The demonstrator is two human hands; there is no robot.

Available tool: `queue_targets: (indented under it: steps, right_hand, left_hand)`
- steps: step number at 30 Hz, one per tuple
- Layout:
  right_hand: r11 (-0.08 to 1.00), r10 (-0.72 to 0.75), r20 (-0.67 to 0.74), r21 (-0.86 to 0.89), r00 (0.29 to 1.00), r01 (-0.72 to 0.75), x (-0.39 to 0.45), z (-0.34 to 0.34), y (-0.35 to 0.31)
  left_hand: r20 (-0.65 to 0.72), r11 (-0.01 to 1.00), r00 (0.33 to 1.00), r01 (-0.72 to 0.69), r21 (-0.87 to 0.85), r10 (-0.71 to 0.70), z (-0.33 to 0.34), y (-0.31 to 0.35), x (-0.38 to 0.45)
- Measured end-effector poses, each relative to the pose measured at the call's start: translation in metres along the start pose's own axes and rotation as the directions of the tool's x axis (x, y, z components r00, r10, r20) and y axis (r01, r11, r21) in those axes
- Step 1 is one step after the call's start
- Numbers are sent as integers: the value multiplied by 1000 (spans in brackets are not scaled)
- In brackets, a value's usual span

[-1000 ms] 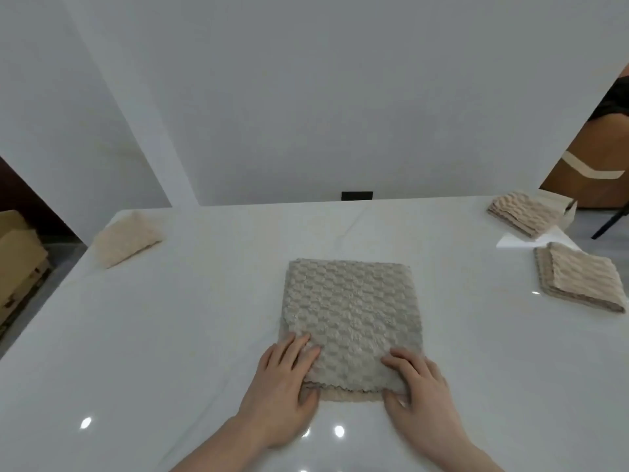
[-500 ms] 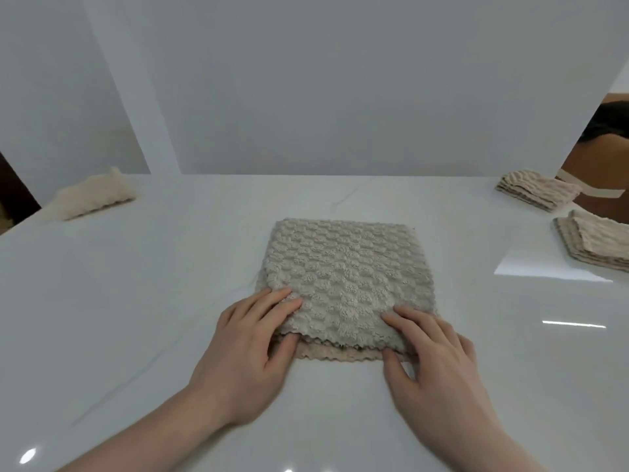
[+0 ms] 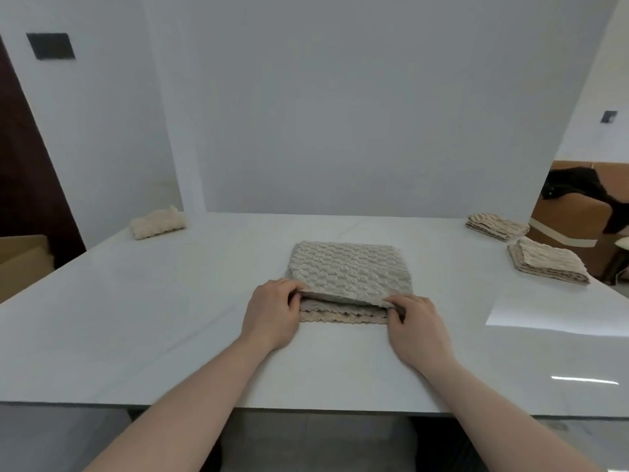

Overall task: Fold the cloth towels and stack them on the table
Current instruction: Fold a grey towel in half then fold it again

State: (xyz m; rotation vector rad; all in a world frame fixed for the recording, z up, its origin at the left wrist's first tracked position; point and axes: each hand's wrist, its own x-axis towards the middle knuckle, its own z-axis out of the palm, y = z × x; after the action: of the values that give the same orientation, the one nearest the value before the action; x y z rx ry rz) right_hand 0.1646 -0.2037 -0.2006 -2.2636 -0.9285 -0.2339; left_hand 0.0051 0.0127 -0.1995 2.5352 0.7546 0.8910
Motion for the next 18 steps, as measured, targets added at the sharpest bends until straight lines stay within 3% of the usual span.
queue_targets:
  steps: [15, 18]
  right_hand:
    - [1000, -11, -108, 12, 994, 13, 9, 9, 11]
    - [994, 82, -158, 78, 984, -71, 14, 8, 16]
  left_hand:
    - [-60, 996, 998, -28, -83, 23, 6, -8, 5]
    - [-80, 998, 997, -26, -55, 21, 6, -9, 5]
